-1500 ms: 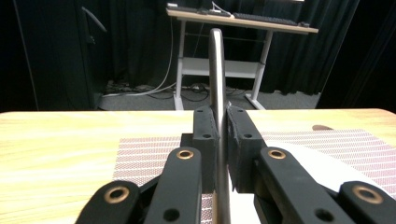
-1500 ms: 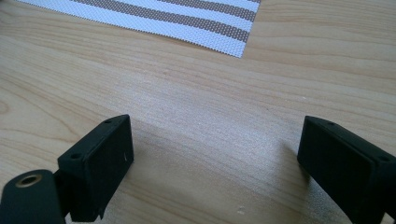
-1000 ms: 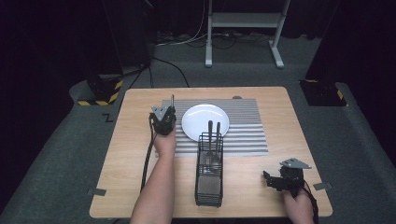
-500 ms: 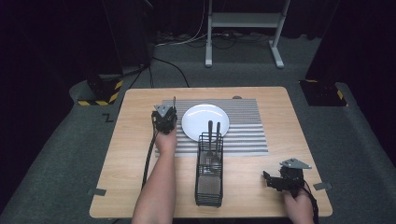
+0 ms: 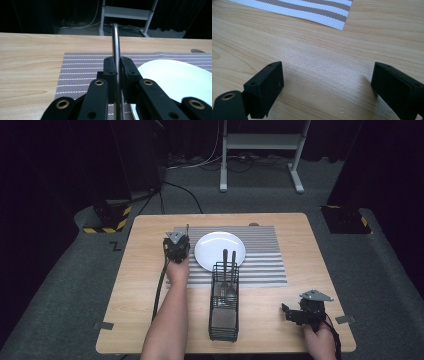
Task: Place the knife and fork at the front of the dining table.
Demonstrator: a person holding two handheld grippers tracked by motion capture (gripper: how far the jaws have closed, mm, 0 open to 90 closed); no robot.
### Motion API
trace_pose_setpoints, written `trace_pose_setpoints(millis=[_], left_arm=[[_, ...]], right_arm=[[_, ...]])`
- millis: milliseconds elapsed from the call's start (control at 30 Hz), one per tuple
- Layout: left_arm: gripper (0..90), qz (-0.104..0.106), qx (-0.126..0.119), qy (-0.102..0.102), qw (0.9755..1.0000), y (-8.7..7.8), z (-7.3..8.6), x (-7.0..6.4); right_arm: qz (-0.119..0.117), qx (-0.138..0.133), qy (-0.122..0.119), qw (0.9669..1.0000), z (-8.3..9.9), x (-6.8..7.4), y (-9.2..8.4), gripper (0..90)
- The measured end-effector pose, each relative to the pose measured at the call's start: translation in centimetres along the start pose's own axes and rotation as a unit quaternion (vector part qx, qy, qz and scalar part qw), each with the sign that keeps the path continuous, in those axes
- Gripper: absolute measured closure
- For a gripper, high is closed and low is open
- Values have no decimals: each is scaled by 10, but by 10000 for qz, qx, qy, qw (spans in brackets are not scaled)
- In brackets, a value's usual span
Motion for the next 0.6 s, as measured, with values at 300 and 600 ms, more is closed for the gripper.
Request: trace_pose_setpoints(millis=[300,600], left_arm=[[825,-28,101,-140,9998,2,4,4],[796,34,-174,-108,9998,-3,-8,0]], right_arm=[[-5,0,-8,10000,0,0,0,106],[-25,-4,-35,10000,0,0,0,107]])
Point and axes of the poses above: each handheld gripper's, and its own axes: y roughly forward along the jaws, z roughly out of its underside, x roughly to its left, the point moved 10 cm from there along y, roughly forward along the jaws, and after that the axes turned 9 degrees about z, right-handed, at the moved point
